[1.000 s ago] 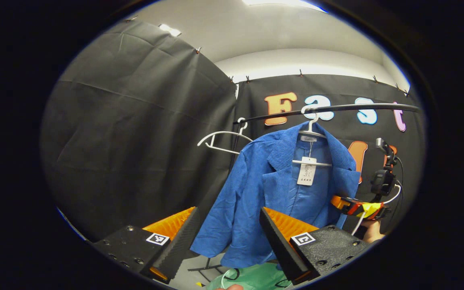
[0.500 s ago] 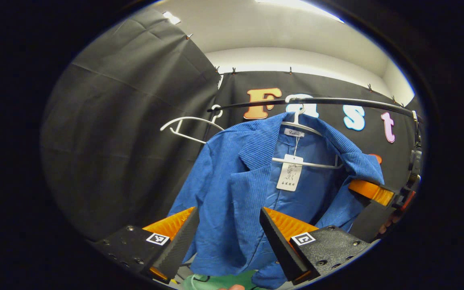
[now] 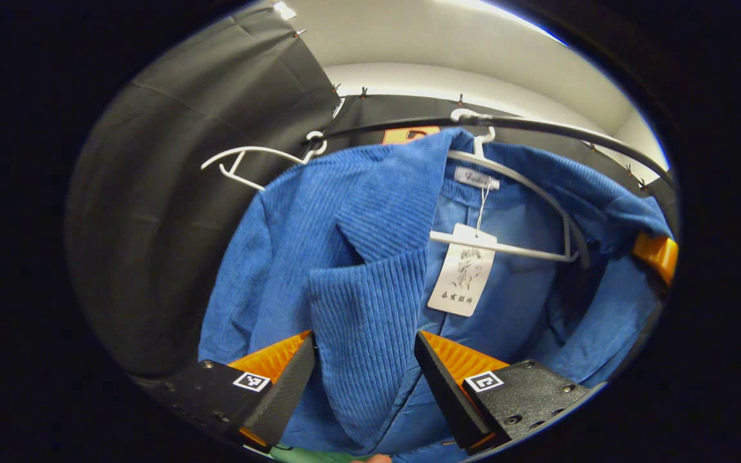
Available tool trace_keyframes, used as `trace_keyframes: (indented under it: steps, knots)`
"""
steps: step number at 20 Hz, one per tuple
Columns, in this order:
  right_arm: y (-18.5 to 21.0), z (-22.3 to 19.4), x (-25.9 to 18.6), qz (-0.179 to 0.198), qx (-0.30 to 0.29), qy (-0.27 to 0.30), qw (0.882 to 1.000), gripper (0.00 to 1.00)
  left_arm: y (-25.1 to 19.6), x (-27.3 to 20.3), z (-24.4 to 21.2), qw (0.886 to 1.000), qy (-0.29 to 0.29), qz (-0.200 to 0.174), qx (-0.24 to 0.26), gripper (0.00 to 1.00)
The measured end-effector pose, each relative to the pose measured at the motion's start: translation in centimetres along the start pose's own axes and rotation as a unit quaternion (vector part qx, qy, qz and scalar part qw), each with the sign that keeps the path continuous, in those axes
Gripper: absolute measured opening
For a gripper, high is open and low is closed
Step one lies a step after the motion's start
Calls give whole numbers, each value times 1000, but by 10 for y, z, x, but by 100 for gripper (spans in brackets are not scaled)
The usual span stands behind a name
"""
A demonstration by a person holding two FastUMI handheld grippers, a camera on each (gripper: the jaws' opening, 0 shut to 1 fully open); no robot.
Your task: Grasp the clothes on the hanger with both hands and then place them into the laundry hamper below.
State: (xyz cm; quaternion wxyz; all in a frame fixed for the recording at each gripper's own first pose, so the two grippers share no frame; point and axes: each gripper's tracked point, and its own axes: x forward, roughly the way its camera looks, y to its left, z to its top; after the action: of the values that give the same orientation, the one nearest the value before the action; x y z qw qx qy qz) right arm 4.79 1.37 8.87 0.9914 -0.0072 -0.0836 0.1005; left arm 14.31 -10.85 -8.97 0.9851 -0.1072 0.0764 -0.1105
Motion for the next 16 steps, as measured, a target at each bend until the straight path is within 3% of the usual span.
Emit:
trace_keyframes:
  steps: [4,5,8,12,16]
  knots:
    - [3,0,-2,12,-2,2,1000,10,28,27,-15,999,-12,46,22,95]
    - [3,-1,-3,13,2,3,1000,10,35,28,-16,998,-16,51,30,89]
    - [-1,-8,-1,11,8,9,1000,10,52,34,-16,997,-20,64,41,54]
    - [-4,-16,-3,8,5,17,1000,10,60,20,-2,999,-26,44,3,7]
    - [-7,-21,-2,2,-2,13,1000,10,81,-19,41,995,-61,67,43,8]
